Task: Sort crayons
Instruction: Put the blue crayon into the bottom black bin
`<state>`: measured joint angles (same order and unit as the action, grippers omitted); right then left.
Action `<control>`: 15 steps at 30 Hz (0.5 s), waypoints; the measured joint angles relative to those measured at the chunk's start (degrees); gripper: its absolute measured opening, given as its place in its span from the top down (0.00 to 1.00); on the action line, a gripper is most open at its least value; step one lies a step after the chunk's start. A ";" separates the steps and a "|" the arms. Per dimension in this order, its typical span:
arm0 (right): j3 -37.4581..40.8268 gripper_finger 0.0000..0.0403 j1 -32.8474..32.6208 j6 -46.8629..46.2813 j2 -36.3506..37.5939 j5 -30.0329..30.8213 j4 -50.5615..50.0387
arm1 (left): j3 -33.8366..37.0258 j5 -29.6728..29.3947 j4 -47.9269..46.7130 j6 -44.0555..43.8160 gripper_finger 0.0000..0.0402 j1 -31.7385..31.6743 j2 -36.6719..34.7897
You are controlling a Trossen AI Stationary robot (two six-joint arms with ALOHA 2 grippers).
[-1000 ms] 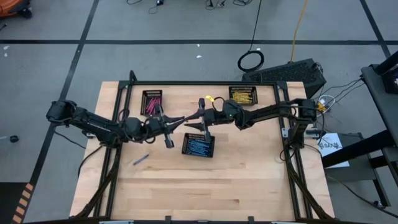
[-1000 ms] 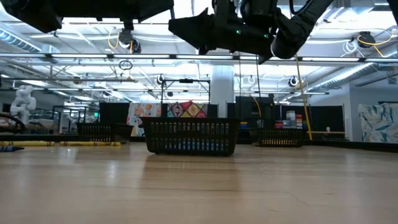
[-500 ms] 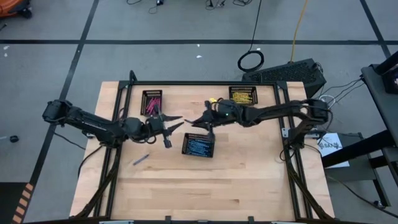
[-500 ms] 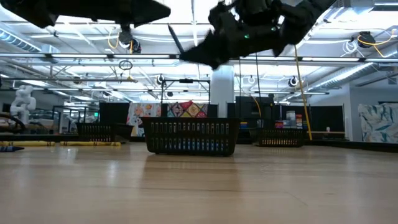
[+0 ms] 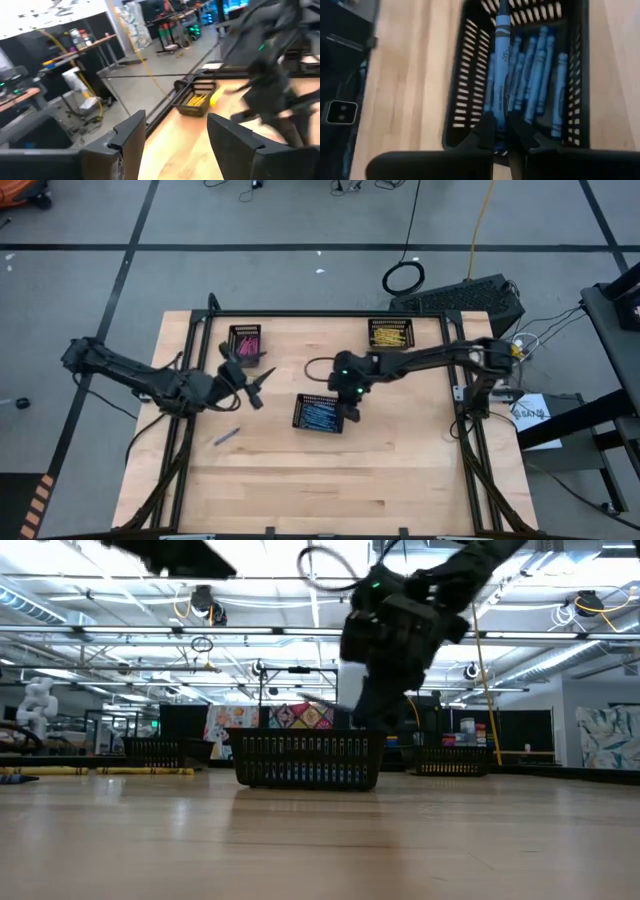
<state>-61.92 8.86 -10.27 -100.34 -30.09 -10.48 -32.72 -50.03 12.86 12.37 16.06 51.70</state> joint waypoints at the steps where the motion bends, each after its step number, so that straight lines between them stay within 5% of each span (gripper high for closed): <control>1: -2.36 0.99 0.02 -0.14 -1.47 -0.03 -3.08 | -2.09 0.08 -2.57 -0.30 0.48 0.96 0.09; 6: -14.41 0.99 -0.26 0.46 -9.12 1.75 -19.12 | -14.28 -1.22 -20.93 -4.18 0.48 6.04 2.38; 15: -20.78 0.80 -0.99 1.96 -15.01 4.86 -22.43 | -22.56 -3.97 -40.03 -18.39 0.48 10.77 7.85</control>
<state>-82.70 7.88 -8.32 -115.35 -25.23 -32.91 -55.29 -54.00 -27.17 -6.02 26.83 59.55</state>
